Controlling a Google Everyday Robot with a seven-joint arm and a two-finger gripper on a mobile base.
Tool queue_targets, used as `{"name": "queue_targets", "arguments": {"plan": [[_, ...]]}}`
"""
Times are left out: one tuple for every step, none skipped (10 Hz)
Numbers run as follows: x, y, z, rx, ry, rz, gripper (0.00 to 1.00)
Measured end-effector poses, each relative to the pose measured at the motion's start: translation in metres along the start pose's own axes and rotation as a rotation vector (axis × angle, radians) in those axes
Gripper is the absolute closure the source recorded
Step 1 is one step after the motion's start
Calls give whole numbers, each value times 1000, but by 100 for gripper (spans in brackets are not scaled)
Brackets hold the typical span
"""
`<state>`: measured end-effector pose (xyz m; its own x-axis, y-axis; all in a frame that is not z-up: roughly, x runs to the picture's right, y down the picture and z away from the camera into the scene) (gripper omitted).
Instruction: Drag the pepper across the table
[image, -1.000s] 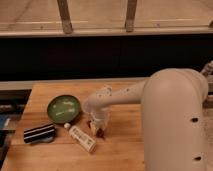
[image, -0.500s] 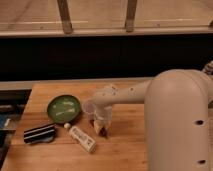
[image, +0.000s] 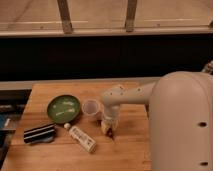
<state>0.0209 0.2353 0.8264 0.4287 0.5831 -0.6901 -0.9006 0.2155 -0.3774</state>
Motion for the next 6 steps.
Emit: {"name": "queue_targets", "arguments": {"plan": [[-2, -6, -1, 2, -1, 14, 100], [-2, -11, -2, 4, -3, 26, 100], [-3, -19, -4, 9, -9, 39, 100], [-4, -28, -10, 10, -19, 61, 100], [-5, -34, -14, 7, -26, 71, 100], [-5, -42, -18, 3, -34, 84, 100]]}}
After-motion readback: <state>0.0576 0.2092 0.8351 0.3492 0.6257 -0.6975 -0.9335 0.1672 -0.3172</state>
